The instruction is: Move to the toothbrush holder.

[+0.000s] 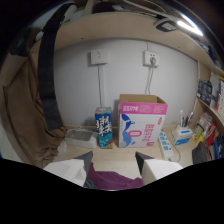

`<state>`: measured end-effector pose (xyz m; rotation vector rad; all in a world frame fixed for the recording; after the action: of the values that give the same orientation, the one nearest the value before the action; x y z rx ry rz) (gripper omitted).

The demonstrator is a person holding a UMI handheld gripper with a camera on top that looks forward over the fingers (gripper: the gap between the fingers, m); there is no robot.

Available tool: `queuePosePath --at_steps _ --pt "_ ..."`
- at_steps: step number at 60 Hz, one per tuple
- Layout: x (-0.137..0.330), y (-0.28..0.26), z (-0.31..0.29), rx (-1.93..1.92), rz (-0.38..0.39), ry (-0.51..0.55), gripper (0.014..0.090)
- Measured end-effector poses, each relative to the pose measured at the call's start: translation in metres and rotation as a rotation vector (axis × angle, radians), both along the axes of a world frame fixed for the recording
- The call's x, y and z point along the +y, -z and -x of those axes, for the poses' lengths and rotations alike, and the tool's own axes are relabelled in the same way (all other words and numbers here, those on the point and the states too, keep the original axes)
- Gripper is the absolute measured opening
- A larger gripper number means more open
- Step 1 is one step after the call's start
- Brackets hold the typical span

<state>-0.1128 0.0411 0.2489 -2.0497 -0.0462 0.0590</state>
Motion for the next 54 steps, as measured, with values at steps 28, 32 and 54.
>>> queuePosePath --at_steps 28,32,54 --pt "-0.019 0.024 -0.069 -0.036 -0.029 0.014 0.0876" --pt "-0.024 0.031 -0.099 -0.053 -0.036 0.031 0.0878" --pt "-0.02 0.067 -0.295 -0.08 -0.05 0.184 0.0873"
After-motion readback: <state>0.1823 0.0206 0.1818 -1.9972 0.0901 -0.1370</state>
